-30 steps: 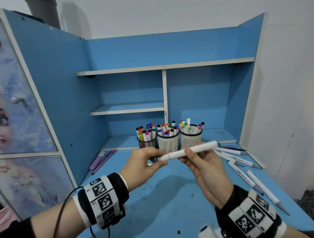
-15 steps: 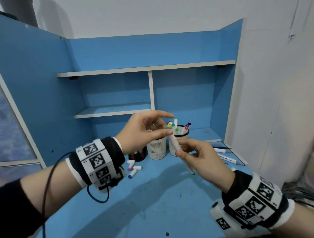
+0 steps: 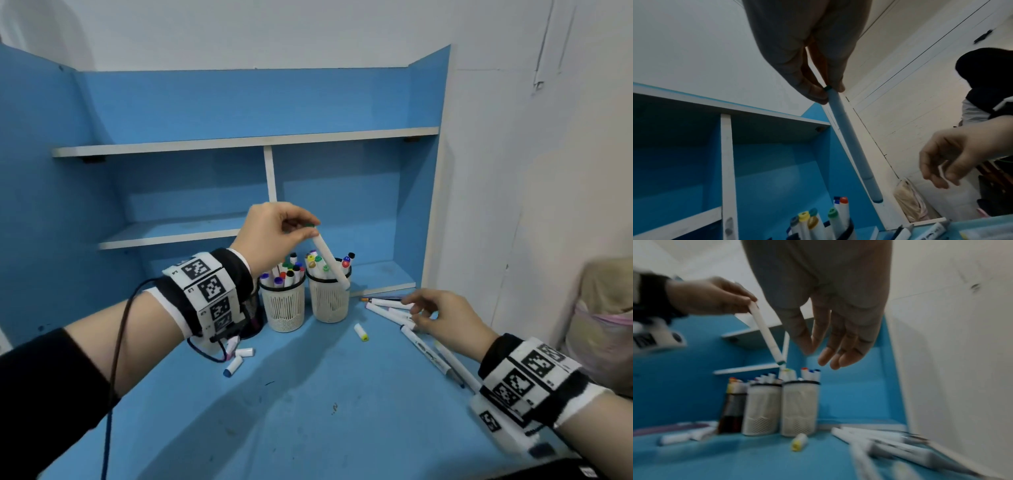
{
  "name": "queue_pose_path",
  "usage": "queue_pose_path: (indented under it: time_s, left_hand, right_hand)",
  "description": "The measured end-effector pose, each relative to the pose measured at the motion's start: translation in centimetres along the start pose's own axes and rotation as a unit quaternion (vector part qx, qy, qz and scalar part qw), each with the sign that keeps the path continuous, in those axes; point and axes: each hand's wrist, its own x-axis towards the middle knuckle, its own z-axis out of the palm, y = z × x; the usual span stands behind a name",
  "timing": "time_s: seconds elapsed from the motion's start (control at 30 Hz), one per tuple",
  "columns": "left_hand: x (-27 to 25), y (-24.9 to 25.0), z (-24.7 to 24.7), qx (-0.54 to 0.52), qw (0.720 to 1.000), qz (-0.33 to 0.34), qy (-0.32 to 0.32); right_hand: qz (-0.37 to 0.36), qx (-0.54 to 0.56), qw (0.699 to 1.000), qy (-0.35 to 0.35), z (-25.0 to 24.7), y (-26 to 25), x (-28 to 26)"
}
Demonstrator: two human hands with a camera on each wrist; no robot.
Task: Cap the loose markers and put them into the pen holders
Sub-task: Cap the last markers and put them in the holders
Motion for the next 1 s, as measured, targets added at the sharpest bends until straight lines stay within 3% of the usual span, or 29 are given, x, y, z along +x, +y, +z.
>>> queue_pose_path:
  time_s: [0.1, 0.23, 0.37, 0.53, 0.63, 0.73, 0.87, 1.0]
  left_hand:
    - [2.0, -0.7, 0.6, 0.007, 1.000, -0.007, 0.029]
    - [4.0, -1.6, 1.9, 0.033, 0.999, -0.019, 0.027]
    - [5.2, -2.4, 3.4, 0.075, 0.996, -0.039, -0.002]
    - [5.8, -4.0, 5.4, 0.112, 0.990, -0.063, -0.052]
    - [5.7, -5.1, 6.4, 0.120, 0.987, -0.082, -0.062]
    - [5.6, -6.1, 7.4, 0.141, 0.983, -0.098, -0.071]
    - [5.2, -7.1, 8.7, 0.172, 0.974, -0.110, -0.099]
    - [5.1, -6.9, 9.7, 0.206, 0.969, -0.107, -0.084]
  right_hand:
    - [0.054, -0.101, 0.992, -0.059, -1.0, 2.4, 0.4]
    - [0.115, -0.250, 0.942, -0.189, -1.3, 4.5, 0.1]
    - [0.158, -0.303, 0.888, -0.309, -1.5, 4.3, -0.4]
    - [0.155, -0.327, 0.861, -0.357, -2.3, 3.7, -0.3]
    - [0.158, -0.299, 0.881, -0.330, -2.4, 3.9, 0.2]
    - [0.142, -0.244, 0.920, -0.273, -2.6, 4.0, 0.6]
    - [0.091, -0.156, 0.964, -0.193, -2.3, 3.6, 1.0]
    - [0.041, -0.082, 0.990, -0.108, -1.8, 2.5, 1.1]
